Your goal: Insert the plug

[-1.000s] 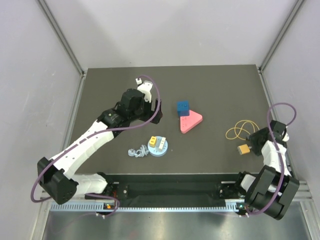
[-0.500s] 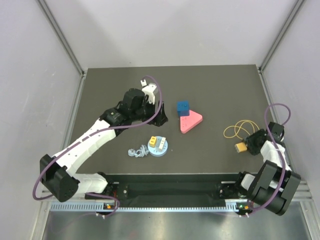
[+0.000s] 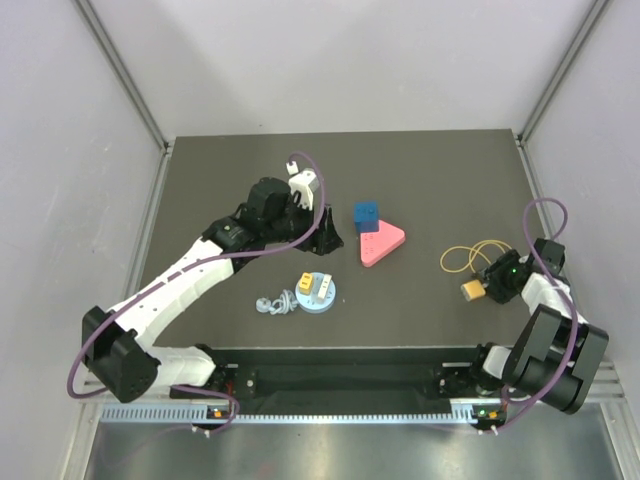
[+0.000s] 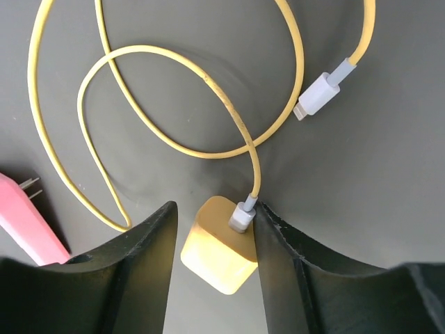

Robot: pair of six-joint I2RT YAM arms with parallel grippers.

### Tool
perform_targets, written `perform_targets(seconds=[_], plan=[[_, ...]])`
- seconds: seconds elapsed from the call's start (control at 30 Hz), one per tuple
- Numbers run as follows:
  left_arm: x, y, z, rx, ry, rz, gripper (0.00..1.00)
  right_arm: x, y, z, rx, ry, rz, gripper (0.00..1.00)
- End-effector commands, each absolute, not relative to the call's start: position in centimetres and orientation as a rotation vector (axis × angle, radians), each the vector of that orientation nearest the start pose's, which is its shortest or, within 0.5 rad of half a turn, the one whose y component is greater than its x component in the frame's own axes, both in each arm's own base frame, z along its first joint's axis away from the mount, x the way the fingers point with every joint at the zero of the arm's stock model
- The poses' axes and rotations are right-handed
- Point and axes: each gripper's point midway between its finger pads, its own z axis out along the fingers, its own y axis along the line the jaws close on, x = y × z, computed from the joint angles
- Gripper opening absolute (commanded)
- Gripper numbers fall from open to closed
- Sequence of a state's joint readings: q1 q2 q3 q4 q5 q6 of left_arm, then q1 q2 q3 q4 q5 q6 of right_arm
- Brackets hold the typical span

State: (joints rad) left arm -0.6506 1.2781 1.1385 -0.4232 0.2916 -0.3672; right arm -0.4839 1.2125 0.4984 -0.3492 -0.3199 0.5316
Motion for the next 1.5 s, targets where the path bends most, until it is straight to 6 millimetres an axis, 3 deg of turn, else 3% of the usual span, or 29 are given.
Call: perform_targets(seconds=[0.0, 0.1, 0.2, 0.3, 0.5, 0.67, 1.03, 1.37, 1.47], plan=[[26.0, -28.7, 24.9, 0.495, 2.113, -0.960, 0.74, 21.5, -3.0, 0.3, 1.195, 2.446, 0.418, 0.48], [25.8, -28.9, 24.6, 0.522, 2.147, -0.962, 0.72, 21.4, -2.8, 0.2, 1.205, 2.451, 0.431, 0.46], [26.0, -28.7, 24.9, 0.496, 2.130, -0.948, 0.71, 21.1, -2.3, -0.1, 1.189, 2.481, 0.447, 0.36], [25.8, -29.4, 26.0, 0.491, 2.082, -1.017, 0.70, 21.6, -1.8, 0.6, 1.135, 2.481, 0.465, 0.15], [25.2, -30.6, 25.6, 0.512, 2.102, -1.113, 0.68, 22.8, -1.2, 3.0, 1.047, 2.442, 0.453, 0.00], [24.9, -31.2, 24.3, 0.490, 2.115, -1.165, 0.68, 23.2, 0.6, 4.9, 0.960, 2.426, 0.502, 0.00], [24.9, -32.5, 24.2, 0.473, 2.129, -1.263, 0.64, 24.9, 3.7, 9.5, 0.817, 2.287, 0.696, 0.00], [23.9, -35.7, 25.0, 0.520, 2.022, -1.563, 0.65, 26.0, 8.0, 14.8, 0.680, 2.146, 0.953, 0.00], [23.8, -36.2, 24.2, 0.515, 2.027, -1.603, 0.65, 26.4, 8.6, 16.2, 0.675, 2.101, 1.000, 0.00]])
